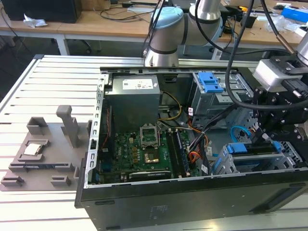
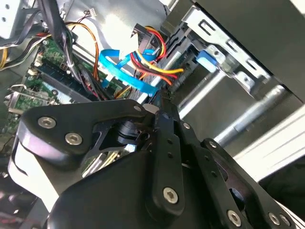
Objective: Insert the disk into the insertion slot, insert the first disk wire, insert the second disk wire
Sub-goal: 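Insert the second disk wire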
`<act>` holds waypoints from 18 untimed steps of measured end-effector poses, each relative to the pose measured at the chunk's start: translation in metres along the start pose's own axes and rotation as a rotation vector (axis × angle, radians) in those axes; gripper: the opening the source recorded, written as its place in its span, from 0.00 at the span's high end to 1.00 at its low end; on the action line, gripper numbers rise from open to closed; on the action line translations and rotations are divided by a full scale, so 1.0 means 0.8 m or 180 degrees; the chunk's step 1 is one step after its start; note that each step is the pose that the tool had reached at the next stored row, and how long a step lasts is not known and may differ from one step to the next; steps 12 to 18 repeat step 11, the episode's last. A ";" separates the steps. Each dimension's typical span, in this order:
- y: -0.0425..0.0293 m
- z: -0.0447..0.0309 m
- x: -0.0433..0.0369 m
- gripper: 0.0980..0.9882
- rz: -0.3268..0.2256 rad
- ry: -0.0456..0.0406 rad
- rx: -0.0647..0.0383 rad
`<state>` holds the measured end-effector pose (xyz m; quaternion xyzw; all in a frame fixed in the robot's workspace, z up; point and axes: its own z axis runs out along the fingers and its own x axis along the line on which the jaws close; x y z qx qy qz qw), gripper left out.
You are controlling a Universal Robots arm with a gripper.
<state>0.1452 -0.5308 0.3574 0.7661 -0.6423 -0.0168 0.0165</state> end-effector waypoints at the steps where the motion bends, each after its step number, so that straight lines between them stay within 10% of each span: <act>1: 0.0003 -0.0051 0.000 0.99 0.0000 0.0001 0.0000; 18: 0.0006 -0.0115 0.000 0.99 0.0000 0.0001 0.0000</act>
